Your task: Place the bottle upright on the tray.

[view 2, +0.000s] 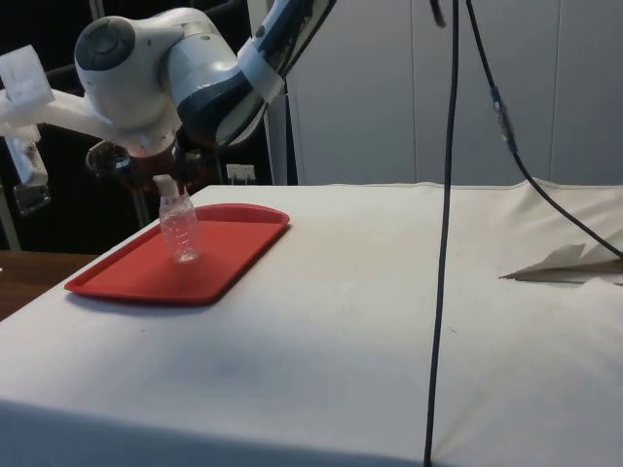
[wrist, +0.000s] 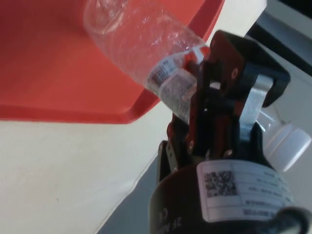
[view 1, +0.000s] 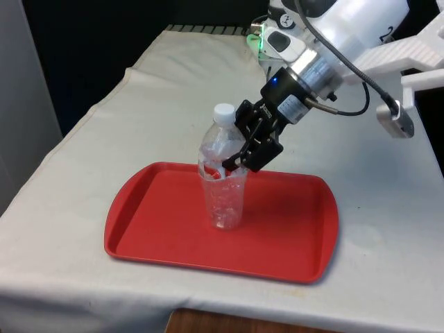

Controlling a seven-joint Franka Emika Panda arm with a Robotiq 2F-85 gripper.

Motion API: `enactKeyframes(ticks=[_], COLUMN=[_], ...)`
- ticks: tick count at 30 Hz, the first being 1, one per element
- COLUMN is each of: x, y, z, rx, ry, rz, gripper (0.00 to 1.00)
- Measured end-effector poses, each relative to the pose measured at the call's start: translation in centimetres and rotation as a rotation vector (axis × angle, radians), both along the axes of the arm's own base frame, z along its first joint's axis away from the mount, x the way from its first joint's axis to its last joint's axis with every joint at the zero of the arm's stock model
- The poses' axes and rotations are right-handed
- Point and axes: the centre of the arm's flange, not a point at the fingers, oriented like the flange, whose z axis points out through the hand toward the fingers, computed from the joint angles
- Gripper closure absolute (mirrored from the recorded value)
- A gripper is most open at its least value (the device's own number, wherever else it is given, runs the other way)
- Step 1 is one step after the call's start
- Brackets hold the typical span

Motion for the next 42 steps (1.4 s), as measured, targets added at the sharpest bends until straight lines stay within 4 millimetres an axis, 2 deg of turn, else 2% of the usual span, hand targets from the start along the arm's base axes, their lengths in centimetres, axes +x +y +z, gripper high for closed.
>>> enactKeyframes(ticks=[19,22,25,26,27,32,33,42], x=[0.07,0.07,0.06,0.06,0.06,0.06,0.06,0.03], y=[-0.09,-0.09,-0.1,-0.1,-0.1,-0.1,-0.1,-0.14], z=[0.06,0.06,0.06,0.06,0.06,0.06,0.06,-0.02], rx=[-0.009,-0.009,-0.01,-0.01,-0.01,-0.01,-0.01,-0.012], ry=[0.014,0.014,0.014,0.014,0.014,0.014,0.014,0.016], rz=[-0.006,-0.006,-0.006,-0.006,-0.006,-0.006,-0.006,-0.008], gripper=[0.98,0.86,0.65,0.65,0.49,0.12,0.01,0.0])
